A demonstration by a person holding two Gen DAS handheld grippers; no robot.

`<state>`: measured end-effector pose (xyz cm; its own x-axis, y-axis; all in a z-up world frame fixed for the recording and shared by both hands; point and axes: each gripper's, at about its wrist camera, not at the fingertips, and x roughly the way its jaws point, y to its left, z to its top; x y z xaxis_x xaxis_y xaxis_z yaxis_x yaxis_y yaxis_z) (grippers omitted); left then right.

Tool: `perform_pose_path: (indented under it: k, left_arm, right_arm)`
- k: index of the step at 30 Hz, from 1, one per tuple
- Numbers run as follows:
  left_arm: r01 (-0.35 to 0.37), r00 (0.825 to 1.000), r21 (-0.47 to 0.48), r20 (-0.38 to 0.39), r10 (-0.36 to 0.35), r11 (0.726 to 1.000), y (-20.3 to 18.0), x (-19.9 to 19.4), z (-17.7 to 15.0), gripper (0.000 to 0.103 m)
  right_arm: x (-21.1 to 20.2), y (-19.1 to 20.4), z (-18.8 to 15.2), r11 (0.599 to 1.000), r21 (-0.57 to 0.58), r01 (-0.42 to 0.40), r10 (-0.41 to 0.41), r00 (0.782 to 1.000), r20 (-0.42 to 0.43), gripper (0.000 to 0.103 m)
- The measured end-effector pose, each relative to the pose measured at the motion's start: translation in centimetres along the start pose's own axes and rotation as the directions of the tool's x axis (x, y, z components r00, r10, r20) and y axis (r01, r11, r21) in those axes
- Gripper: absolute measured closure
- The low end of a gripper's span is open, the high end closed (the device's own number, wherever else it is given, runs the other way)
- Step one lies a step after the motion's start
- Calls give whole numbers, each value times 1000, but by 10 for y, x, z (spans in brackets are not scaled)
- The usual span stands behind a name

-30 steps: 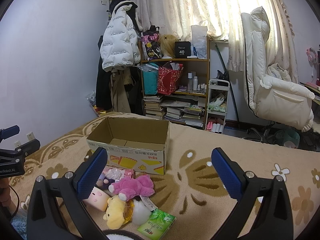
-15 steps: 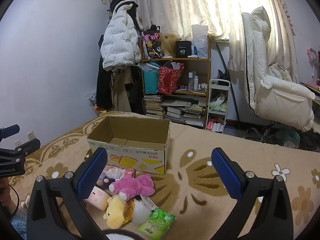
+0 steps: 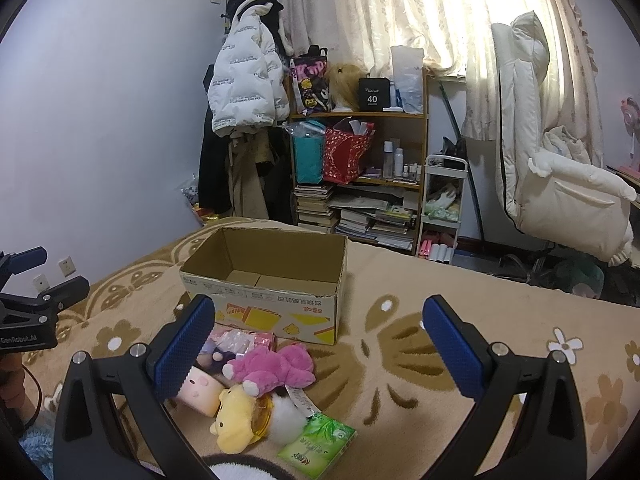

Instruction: Organize soft objects

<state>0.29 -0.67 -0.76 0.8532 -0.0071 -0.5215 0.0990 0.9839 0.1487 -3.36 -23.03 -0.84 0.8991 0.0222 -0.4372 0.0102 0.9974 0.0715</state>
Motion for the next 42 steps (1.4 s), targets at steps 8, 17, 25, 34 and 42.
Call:
perform_pose_path:
  k: [8, 17, 25, 34, 42]
  left_arm:
    - [2, 998, 10, -56, -2, 1000, -5, 10, 1, 0]
    - [25, 991, 12, -132, -23, 1000, -15, 37, 1, 0]
    - [61, 967, 36, -249, -51, 997, -33, 68, -5, 0]
    - [104, 928, -3, -359, -98, 995, -43, 97, -18, 0]
    - [125, 892, -22, -436, -122, 992, -53, 125, -31, 0]
  right_arm:
    - [8, 0, 1, 1000, 1, 5, -5, 999, -47, 0]
    - [42, -9, -6, 997, 8, 70, -67, 977, -205, 0]
    - [72, -19, -21, 995, 64, 78, -50, 931, -360, 0]
    - [102, -24, -41, 984, 170, 55, 37, 867, -497, 4]
    - [126, -37, -69, 966, 221, 130, 39, 777, -628, 17]
